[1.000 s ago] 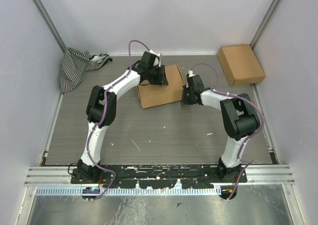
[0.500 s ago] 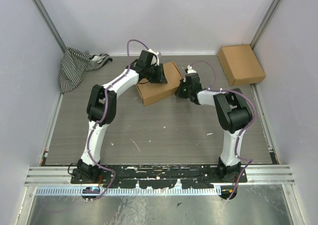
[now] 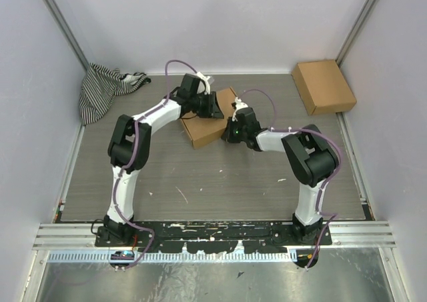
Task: Fold the paper box
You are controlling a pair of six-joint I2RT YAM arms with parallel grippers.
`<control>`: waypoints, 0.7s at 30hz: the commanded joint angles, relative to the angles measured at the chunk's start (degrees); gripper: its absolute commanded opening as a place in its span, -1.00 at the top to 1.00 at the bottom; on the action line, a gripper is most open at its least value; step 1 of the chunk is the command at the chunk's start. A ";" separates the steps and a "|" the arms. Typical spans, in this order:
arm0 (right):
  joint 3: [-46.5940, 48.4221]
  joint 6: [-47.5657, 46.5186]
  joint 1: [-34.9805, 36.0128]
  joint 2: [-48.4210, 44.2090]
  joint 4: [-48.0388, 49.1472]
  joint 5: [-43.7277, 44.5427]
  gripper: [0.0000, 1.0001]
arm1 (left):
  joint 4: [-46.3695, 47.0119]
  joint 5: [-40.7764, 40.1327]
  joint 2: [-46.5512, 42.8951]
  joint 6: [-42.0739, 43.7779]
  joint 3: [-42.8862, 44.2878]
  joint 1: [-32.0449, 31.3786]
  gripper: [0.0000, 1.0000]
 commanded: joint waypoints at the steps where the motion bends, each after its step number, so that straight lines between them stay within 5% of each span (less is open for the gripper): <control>1: 0.03 -2.14 1.97 -8.70 -1.69 1.79 0.90 | -6.65 4.52 -3.35 0.02 -9.02 -2.16 0.14; 9: -6.05 -7.35 0.47 -24.05 -15.65 13.60 0.92 | -9.39 8.94 -11.89 3.57 -15.74 -2.16 0.17; 13: -9.76 -7.65 -1.58 -30.01 -20.78 16.26 0.93 | -6.13 5.52 -16.15 1.88 -16.56 -2.12 -0.11; 21: -10.24 -3.12 -5.66 -23.77 -20.14 14.39 0.96 | -7.68 -4.42 -6.45 -4.04 -1.73 -2.44 -0.22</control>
